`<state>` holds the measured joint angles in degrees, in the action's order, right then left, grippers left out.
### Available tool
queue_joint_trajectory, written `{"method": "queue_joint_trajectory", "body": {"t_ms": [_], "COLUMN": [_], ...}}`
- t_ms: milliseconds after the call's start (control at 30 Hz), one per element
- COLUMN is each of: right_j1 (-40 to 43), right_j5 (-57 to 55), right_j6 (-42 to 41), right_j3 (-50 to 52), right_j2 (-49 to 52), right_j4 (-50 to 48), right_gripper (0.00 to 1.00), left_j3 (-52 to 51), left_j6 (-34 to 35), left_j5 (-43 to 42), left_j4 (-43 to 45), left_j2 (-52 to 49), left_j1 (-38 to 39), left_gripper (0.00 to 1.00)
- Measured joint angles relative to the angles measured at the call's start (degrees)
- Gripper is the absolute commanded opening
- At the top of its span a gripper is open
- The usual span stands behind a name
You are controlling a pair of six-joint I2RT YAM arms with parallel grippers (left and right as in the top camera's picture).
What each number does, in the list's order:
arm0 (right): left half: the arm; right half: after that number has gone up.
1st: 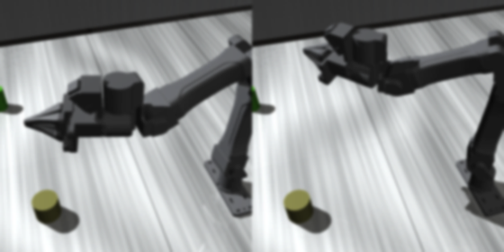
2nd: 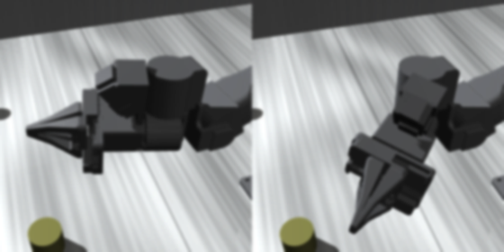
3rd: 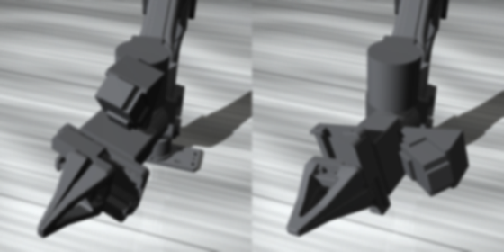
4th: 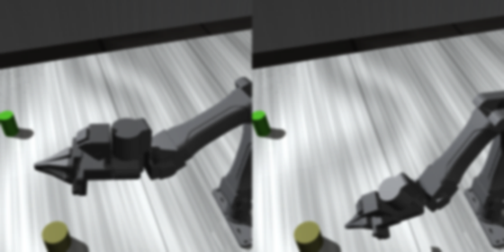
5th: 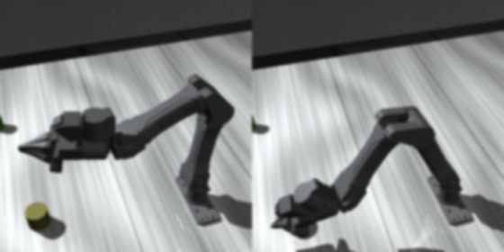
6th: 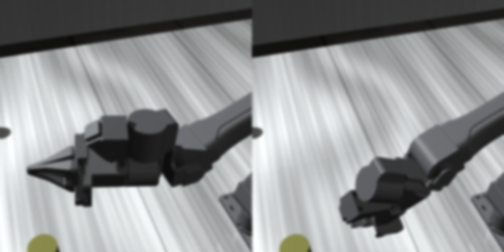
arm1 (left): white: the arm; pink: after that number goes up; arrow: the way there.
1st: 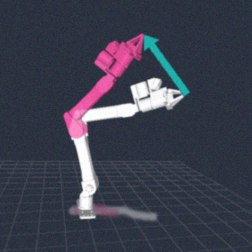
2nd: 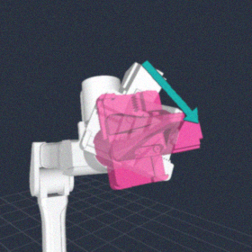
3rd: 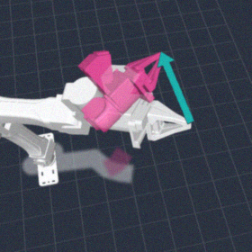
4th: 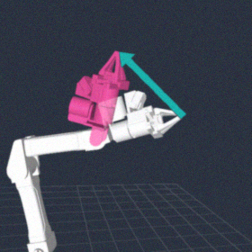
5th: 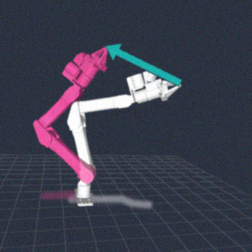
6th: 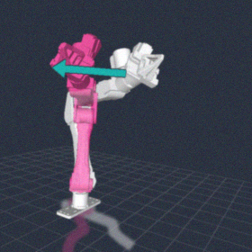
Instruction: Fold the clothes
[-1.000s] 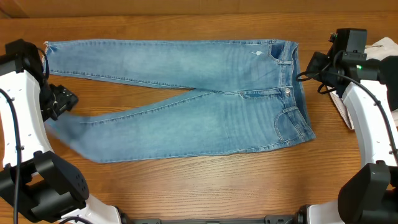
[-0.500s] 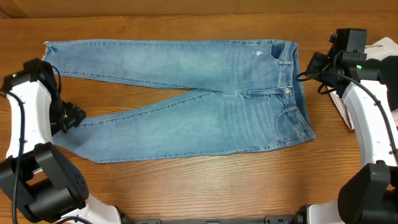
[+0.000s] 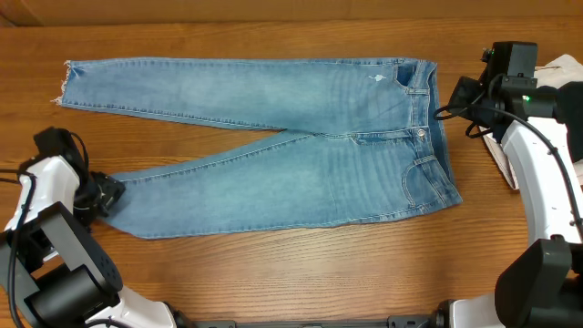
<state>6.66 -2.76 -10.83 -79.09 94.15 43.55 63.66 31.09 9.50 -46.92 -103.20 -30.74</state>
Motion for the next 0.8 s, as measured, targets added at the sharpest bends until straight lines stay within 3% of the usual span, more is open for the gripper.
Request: {"method": "queue_joint_trajectory", "body": {"t_ms": [33,200,367,533,567,600,667,800], "right_j1": [0.00,0.00,0.00,0.00,0.00,0.00,0.00,0.00], "right_j5": [0.00,0.00,0.00,0.00,0.00,0.00,-0.02,-0.02], "right_j6": [0.04,0.17,0.17,0.20,0.22,0.17,0.20,0.20], "right_j3": [0.00,0.00,0.00,0.00,0.00,0.00,0.00,0.00], "right_j2": [0.00,0.00,0.00,0.00,0.00,0.00,0.00,0.00], "right_j4": [-0.02,0.02,-0.02,-0.04,-0.07,-0.07,-0.04,0.24], "right_gripper": [0.49,0.49,0.49,0.49,0.49,0.49,0.49,0.49], "left_j3": [-0.70,-1.27,3.17,15.82,18.75,21.18,25.51,27.63], "left_j6": [-0.39,-2.45,-0.79,4.26,5.05,5.44,6.40,6.69], "left_j5": [-0.90,-5.05,-4.94,1.11,2.69,3.93,6.36,8.50], "left_j4": [1.29,1.07,-15.41,-28.57,-28.92,-28.87,-28.30,-28.81], "left_j2": [0.00,0.00,1.36,9.55,11.56,13.22,16.24,17.77], "left_j1": [0.00,0.00,-0.04,0.79,1.33,1.97,3.56,5.62], "left_gripper": [0.04,0.04,0.04,0.04,0.08,0.23,1.00,1.00]}}
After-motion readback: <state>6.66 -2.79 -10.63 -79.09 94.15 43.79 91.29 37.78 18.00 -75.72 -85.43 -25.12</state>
